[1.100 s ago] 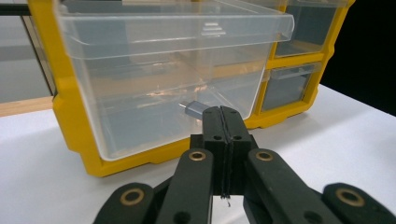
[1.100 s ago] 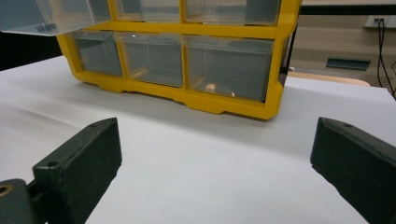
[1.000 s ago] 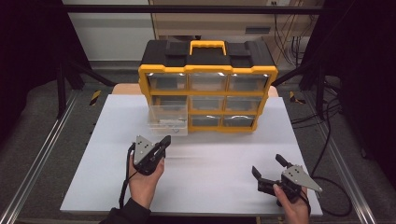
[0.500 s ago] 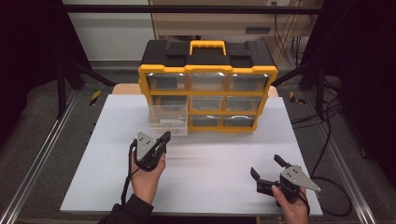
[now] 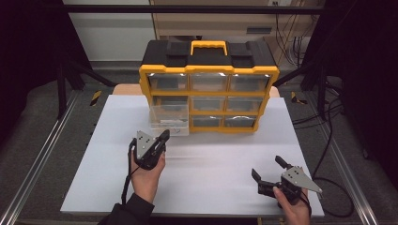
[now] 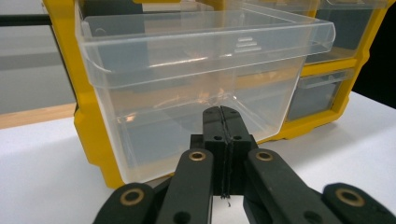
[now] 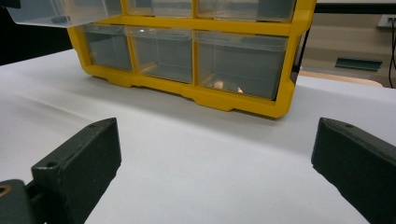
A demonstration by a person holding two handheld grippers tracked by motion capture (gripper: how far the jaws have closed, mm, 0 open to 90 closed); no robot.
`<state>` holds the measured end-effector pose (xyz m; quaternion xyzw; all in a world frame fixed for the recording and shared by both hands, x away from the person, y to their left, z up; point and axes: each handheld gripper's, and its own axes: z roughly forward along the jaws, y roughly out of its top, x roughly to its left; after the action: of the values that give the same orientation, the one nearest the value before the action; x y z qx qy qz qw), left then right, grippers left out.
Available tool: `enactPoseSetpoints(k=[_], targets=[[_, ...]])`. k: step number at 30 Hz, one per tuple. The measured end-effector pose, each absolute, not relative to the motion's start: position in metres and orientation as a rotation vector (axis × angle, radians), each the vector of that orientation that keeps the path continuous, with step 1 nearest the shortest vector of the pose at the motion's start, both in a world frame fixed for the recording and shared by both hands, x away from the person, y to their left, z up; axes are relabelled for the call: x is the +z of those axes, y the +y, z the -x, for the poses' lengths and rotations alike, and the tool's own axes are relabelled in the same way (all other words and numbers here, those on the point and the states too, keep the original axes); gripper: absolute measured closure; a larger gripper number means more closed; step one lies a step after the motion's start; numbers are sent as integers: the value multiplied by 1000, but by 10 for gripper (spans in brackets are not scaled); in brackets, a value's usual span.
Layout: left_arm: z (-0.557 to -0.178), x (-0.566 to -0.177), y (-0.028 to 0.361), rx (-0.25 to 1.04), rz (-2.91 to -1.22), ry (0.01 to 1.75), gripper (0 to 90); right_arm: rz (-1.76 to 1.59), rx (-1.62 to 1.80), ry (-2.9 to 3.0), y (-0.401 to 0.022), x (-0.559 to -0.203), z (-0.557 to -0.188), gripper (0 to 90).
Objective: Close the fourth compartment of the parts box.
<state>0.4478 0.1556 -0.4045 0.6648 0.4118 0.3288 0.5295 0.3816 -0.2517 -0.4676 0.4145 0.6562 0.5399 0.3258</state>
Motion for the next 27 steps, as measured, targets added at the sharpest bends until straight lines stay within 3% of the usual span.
enactPoseSetpoints(k=[27], targets=[[-453,-398,147,791,-1598,988,900,-1067,1397,1739,-250,-468,-381,18]])
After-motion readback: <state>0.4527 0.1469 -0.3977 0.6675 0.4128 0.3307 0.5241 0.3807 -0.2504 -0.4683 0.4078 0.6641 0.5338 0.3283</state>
